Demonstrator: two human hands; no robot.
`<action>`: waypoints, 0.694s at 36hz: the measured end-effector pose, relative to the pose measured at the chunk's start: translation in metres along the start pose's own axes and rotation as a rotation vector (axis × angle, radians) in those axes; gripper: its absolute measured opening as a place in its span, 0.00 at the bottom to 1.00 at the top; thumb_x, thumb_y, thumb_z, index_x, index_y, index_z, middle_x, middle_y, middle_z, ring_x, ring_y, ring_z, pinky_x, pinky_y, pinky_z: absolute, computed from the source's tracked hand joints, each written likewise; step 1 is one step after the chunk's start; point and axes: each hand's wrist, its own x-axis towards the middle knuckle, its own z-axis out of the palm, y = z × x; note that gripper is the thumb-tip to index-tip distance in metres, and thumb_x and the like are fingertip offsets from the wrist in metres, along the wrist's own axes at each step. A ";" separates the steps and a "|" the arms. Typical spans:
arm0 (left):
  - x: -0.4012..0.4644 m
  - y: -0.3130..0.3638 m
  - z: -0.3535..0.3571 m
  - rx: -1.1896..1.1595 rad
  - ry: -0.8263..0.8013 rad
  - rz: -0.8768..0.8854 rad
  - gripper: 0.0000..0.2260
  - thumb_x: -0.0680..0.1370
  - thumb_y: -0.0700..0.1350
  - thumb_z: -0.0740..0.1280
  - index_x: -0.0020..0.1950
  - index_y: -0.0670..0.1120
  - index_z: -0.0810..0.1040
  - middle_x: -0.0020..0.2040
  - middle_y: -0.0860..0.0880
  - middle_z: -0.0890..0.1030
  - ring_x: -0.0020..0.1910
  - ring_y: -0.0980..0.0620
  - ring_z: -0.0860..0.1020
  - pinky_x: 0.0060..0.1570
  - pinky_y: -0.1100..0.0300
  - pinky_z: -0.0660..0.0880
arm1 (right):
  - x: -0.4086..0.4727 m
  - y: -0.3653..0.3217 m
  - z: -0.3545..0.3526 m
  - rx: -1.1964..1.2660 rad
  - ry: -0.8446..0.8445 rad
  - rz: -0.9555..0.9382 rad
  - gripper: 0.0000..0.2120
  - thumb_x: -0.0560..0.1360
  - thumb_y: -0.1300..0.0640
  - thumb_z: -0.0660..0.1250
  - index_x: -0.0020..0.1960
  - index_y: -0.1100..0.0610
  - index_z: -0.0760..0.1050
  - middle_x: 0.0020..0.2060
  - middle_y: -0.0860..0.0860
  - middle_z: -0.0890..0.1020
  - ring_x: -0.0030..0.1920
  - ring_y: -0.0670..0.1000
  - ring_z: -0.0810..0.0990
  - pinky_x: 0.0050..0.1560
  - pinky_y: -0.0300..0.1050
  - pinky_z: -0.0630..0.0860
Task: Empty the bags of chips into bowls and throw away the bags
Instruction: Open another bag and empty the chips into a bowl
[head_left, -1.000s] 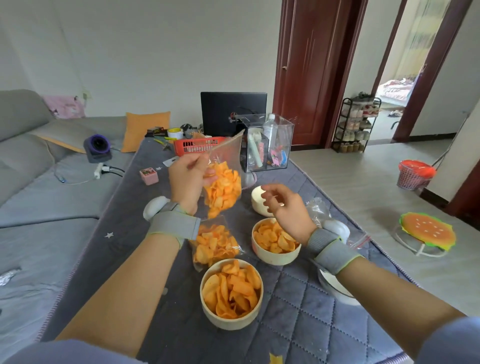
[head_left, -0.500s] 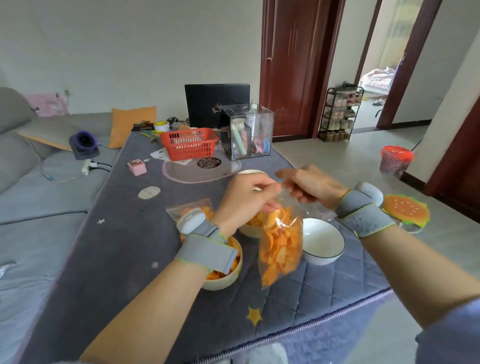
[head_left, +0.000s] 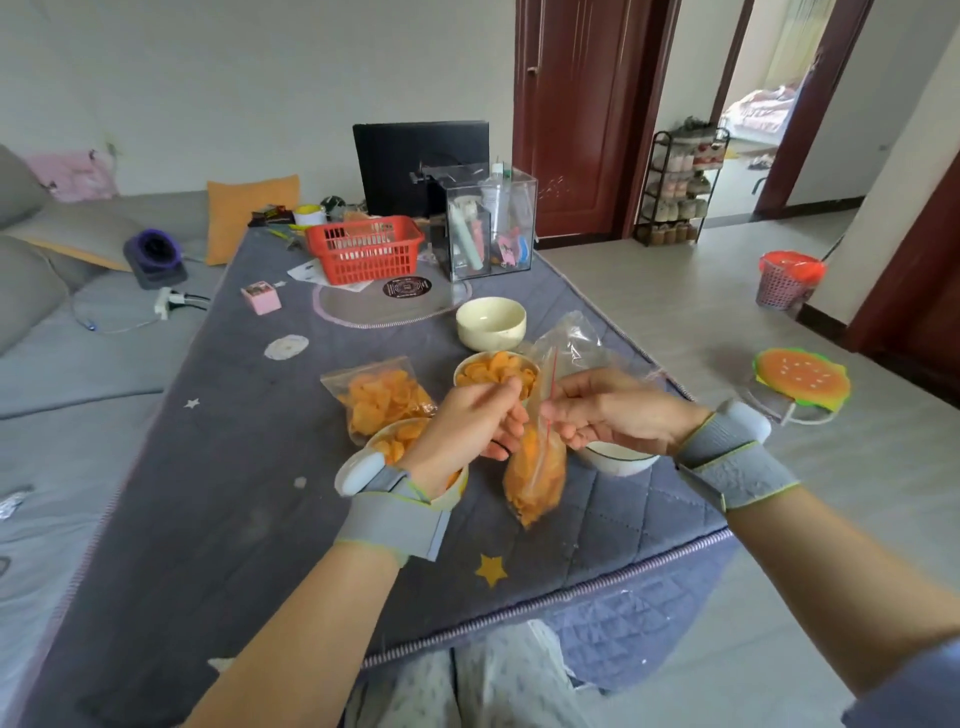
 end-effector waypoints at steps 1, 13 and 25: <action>0.000 0.000 0.002 -0.006 -0.012 -0.010 0.16 0.80 0.50 0.58 0.37 0.44 0.74 0.33 0.46 0.75 0.30 0.51 0.75 0.28 0.65 0.71 | 0.000 0.000 0.003 -0.005 -0.014 -0.011 0.10 0.75 0.64 0.62 0.36 0.57 0.74 0.23 0.45 0.76 0.25 0.41 0.73 0.29 0.31 0.73; 0.001 0.001 -0.011 0.124 -0.056 0.009 0.17 0.77 0.51 0.62 0.47 0.38 0.81 0.40 0.39 0.82 0.38 0.49 0.77 0.36 0.61 0.70 | 0.006 -0.004 0.025 -0.364 -0.075 -0.125 0.12 0.73 0.59 0.66 0.44 0.69 0.77 0.19 0.43 0.73 0.24 0.41 0.70 0.29 0.31 0.69; 0.000 -0.015 -0.022 -0.022 -0.119 0.070 0.10 0.79 0.44 0.61 0.39 0.48 0.76 0.36 0.47 0.77 0.35 0.54 0.76 0.32 0.67 0.73 | 0.009 0.005 0.024 -0.107 -0.091 -0.118 0.09 0.75 0.62 0.62 0.35 0.58 0.71 0.23 0.45 0.75 0.25 0.42 0.72 0.31 0.34 0.70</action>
